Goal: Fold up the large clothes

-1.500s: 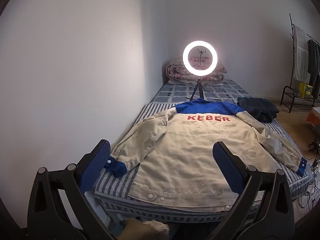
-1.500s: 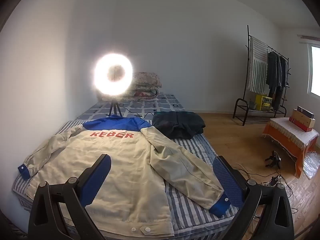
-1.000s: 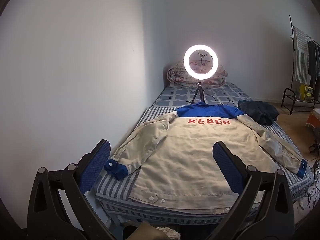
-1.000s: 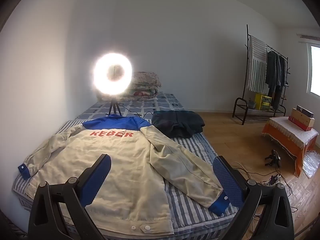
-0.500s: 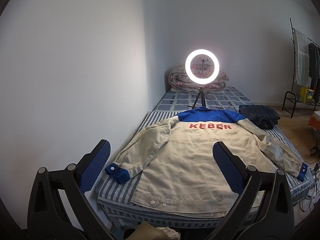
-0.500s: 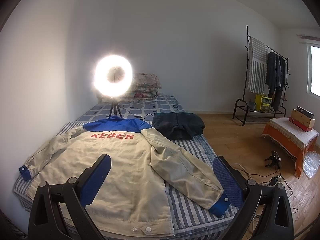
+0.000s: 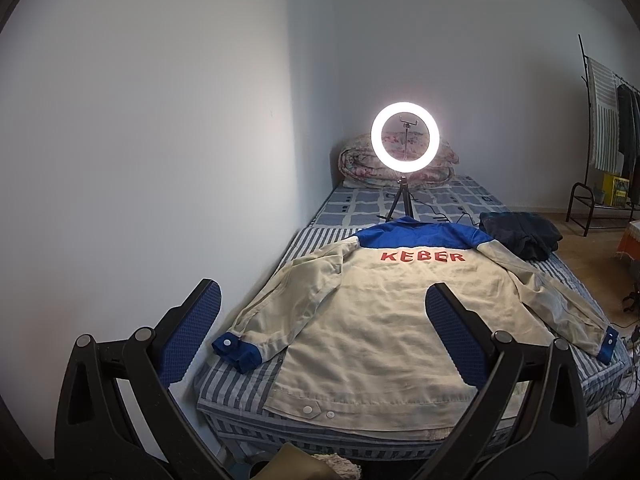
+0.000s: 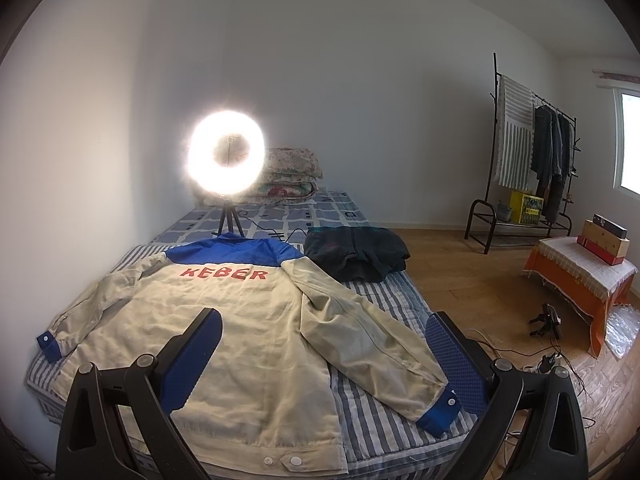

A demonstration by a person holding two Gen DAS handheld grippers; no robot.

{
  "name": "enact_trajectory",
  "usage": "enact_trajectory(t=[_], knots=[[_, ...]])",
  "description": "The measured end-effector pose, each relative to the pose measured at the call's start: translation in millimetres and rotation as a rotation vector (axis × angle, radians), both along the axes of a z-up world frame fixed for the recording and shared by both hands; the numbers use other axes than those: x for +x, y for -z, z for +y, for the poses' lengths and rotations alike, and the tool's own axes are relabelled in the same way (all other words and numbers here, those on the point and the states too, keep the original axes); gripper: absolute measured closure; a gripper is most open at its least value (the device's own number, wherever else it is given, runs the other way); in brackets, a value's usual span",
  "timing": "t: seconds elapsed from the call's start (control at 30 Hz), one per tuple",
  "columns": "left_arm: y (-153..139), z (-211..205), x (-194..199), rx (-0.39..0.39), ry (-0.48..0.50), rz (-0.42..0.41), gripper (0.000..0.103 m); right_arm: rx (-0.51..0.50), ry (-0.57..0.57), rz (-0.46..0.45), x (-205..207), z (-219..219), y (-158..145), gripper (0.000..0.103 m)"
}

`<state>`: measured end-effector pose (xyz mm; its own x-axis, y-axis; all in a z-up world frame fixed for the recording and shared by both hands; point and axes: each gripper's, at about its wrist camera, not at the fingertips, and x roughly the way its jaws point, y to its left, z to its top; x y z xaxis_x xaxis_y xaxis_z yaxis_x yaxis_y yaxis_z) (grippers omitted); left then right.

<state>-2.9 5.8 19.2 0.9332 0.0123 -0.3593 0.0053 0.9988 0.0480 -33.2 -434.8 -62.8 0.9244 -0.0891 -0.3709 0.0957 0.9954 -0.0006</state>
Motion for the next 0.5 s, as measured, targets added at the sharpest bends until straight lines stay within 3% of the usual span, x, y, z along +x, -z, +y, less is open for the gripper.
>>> enact_trajectory(t=[0.5], knots=[[-0.9, -2.3, -0.5, 0.004, -0.001, -0.002, 0.0, -0.003, 0.0, -0.002, 0.2, -0.6, -0.1, 0.0]])
